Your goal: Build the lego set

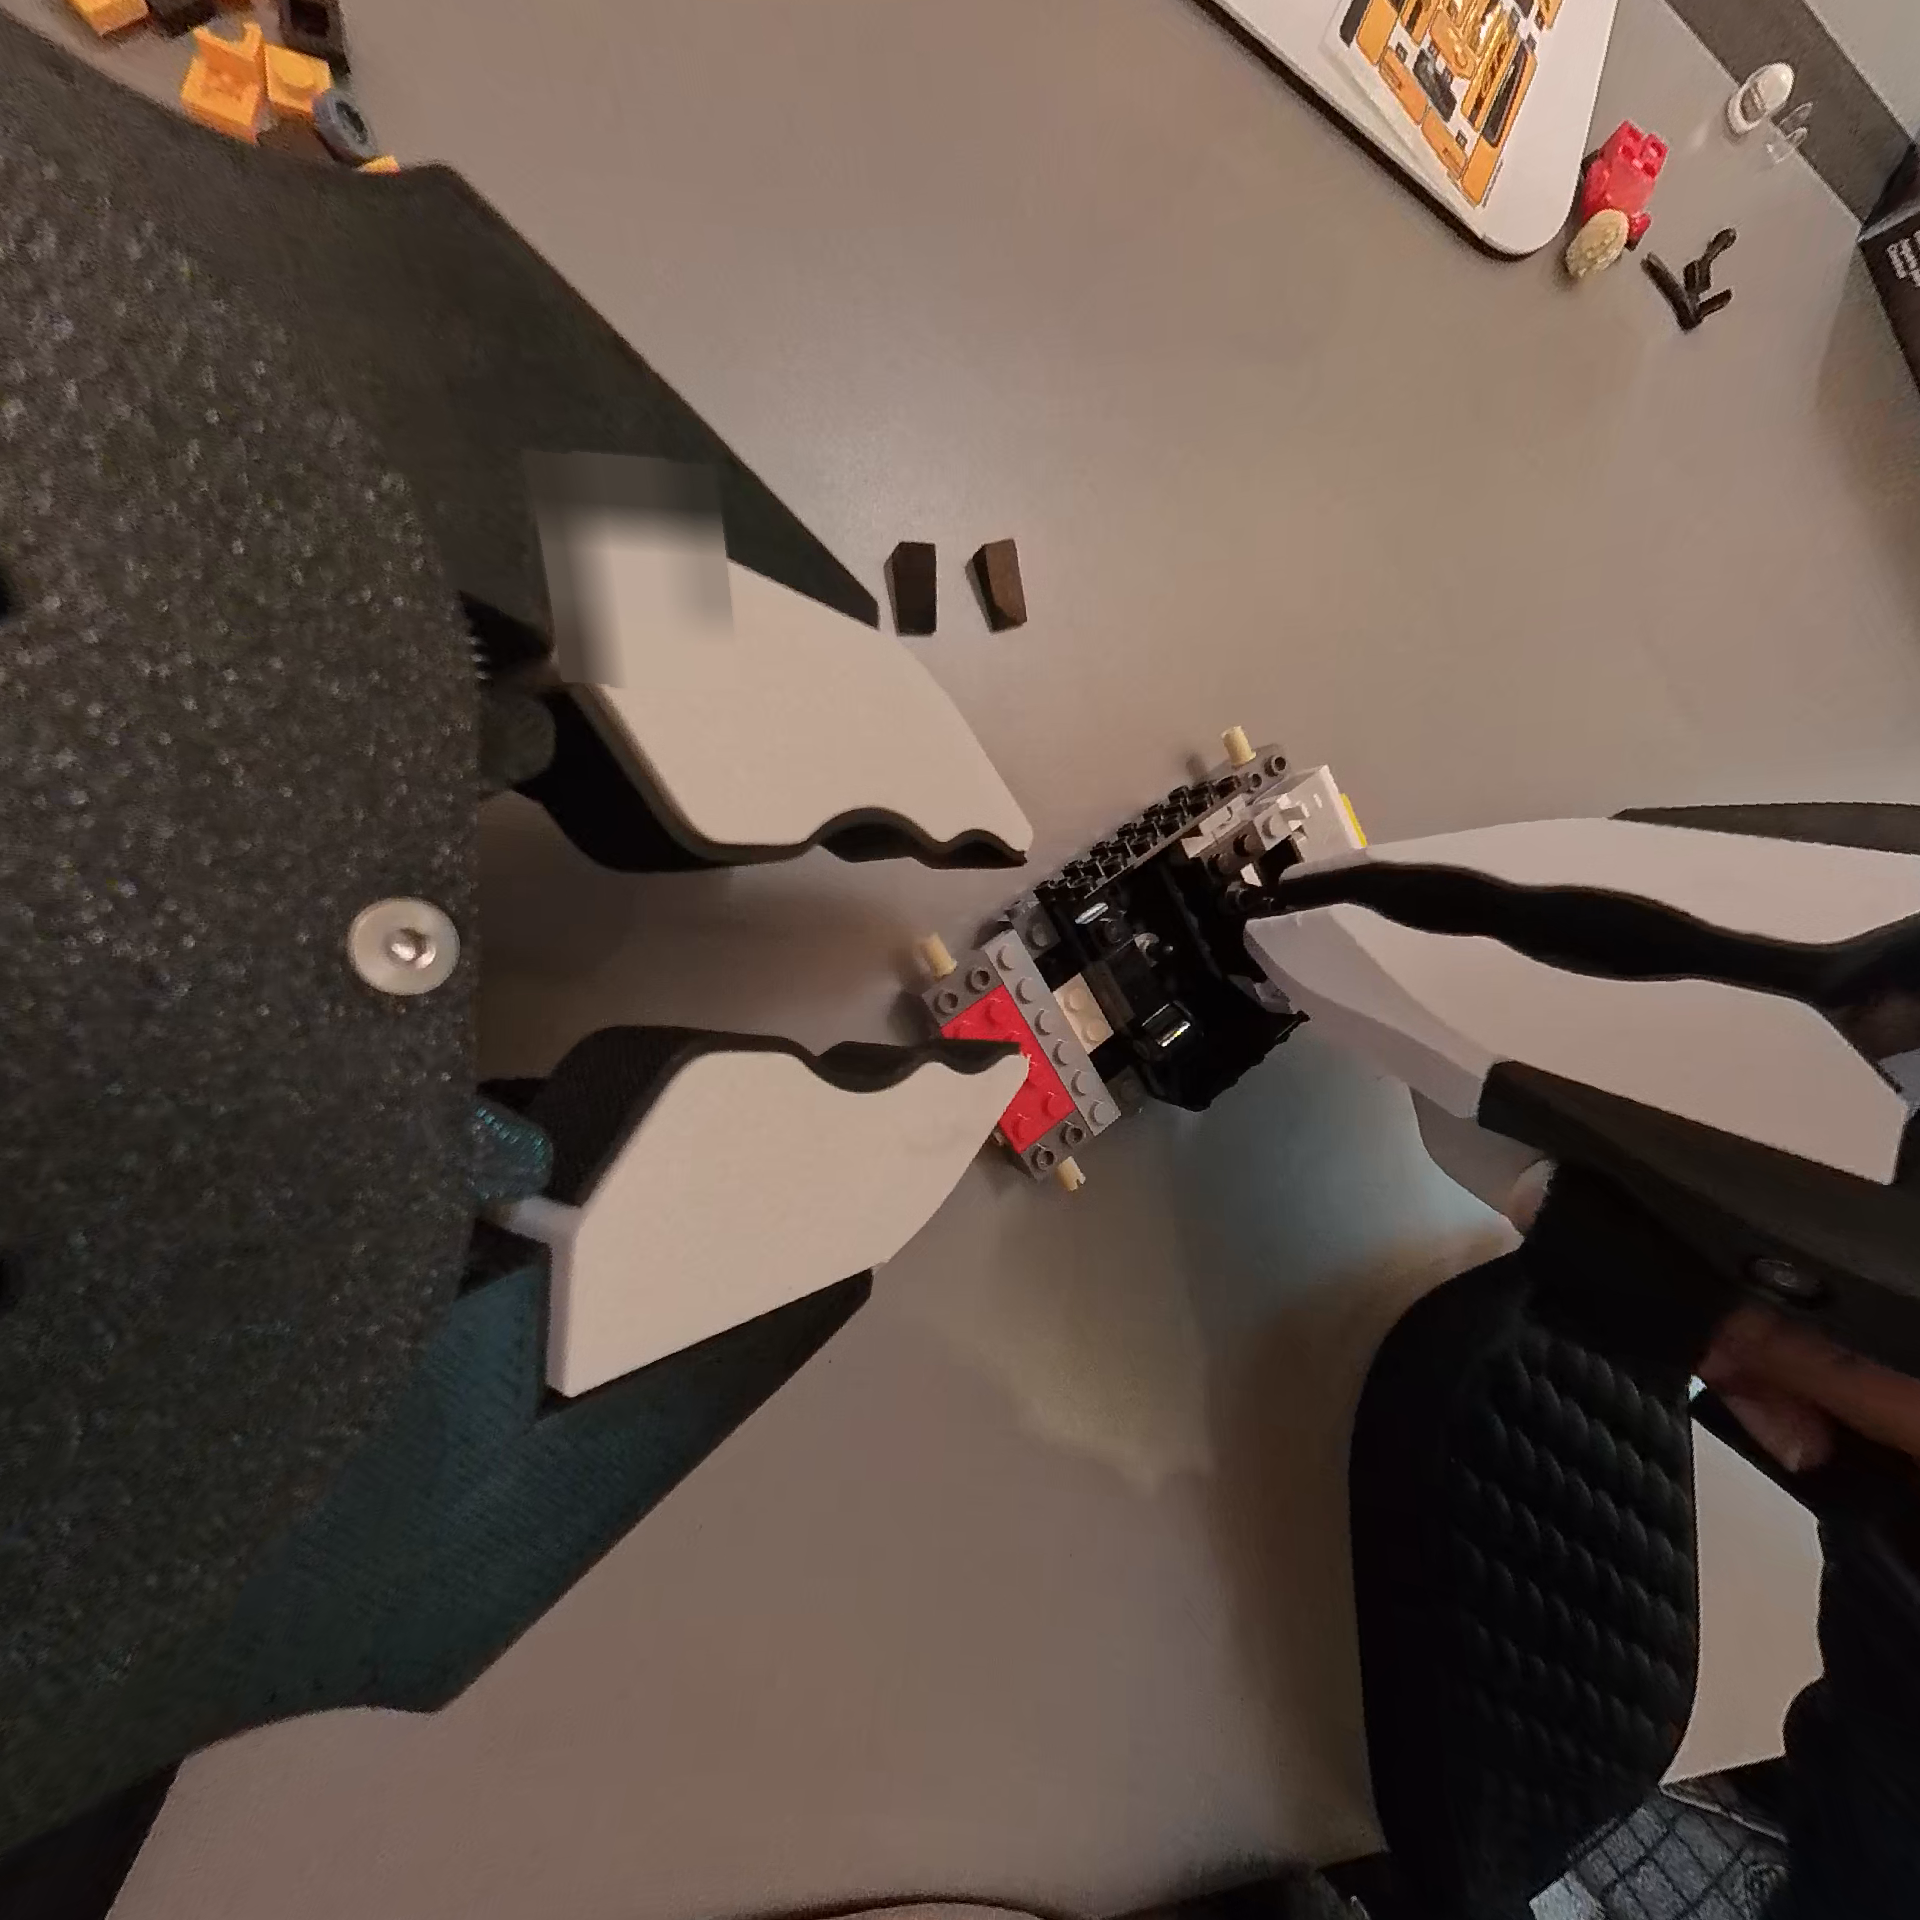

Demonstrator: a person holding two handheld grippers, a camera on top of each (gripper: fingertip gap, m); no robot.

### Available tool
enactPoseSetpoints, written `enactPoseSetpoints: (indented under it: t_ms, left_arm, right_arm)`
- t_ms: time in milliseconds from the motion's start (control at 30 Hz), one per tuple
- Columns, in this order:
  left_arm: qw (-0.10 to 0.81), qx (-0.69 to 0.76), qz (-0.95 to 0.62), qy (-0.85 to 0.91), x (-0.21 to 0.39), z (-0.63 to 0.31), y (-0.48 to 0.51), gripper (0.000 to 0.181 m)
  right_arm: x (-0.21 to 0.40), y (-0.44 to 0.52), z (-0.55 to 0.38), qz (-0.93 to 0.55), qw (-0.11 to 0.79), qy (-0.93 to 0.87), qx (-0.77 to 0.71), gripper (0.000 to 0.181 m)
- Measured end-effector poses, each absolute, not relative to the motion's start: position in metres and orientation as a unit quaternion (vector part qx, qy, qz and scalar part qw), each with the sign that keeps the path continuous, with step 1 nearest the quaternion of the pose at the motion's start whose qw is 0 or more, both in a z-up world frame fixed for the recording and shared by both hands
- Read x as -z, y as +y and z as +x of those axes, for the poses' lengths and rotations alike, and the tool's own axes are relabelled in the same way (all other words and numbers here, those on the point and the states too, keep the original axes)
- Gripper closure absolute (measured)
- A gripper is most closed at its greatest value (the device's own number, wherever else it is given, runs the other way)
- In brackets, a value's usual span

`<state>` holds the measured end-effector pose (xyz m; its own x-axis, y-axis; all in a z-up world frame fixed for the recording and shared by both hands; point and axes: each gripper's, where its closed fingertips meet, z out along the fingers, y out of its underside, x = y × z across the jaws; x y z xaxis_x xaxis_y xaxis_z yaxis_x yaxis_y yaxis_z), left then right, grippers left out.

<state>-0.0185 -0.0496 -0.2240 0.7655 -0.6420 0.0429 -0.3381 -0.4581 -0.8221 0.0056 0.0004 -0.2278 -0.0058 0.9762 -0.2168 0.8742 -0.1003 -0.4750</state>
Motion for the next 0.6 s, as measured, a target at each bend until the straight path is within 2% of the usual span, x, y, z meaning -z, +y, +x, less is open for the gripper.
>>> enactPoseSetpoints:
  t_ms: [600]
  left_arm:
    - [0.430, 0.175, -0.835, 0.296, 0.2234, -0.0178, -0.0500, 0.150]
  right_arm:
    - [0.2290, 0.0011, 0.0089, -0.714, 0.122, -0.648, -0.236, 0.169]
